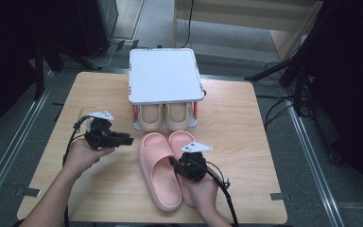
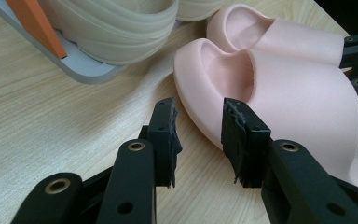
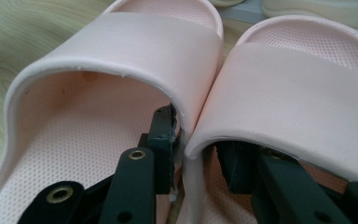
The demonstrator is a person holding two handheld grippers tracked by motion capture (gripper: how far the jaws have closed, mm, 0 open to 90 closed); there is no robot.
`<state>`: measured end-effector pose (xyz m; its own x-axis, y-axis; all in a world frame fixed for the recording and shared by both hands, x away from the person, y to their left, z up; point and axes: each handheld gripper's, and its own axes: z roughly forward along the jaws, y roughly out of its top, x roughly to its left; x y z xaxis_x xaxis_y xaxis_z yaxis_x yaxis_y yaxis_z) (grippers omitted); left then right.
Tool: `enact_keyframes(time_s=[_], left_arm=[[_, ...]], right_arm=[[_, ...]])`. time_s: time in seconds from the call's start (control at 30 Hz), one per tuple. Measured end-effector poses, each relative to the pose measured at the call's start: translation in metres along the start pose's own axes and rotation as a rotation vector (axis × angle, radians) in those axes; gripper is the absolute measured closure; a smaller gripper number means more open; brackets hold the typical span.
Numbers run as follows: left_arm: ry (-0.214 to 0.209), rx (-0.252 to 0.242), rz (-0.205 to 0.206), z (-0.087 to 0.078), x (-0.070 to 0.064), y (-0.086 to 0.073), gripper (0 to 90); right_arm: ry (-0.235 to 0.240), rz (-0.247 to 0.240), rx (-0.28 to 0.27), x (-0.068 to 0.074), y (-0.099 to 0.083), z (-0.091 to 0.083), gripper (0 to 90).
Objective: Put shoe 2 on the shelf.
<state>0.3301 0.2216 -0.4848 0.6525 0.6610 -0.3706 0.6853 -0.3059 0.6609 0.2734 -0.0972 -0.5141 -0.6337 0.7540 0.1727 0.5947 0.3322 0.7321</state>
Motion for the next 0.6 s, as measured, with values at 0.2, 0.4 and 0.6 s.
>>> enact_keyframes(time_s=[0.2, 0.4, 0.6], left_arm=[[0.001, -0.003, -0.001, -0.001, 0.001, 0.0, 65.3], [0.006, -0.008, -0.008, -0.002, 0.002, 0.0, 65.1], [0.004, -0.009, -0.009, -0.003, 0.003, -0.001, 64.5]], right_arm=[[0.009, 0.013, 0.007, -0.002, 0.001, -0.001, 70.9], [0.027, 0.045, 0.017, -0.006, 0.002, -0.004, 72.5], [0.052, 0.035, 0.031, -0.011, 0.003, -0.008, 75.1]])
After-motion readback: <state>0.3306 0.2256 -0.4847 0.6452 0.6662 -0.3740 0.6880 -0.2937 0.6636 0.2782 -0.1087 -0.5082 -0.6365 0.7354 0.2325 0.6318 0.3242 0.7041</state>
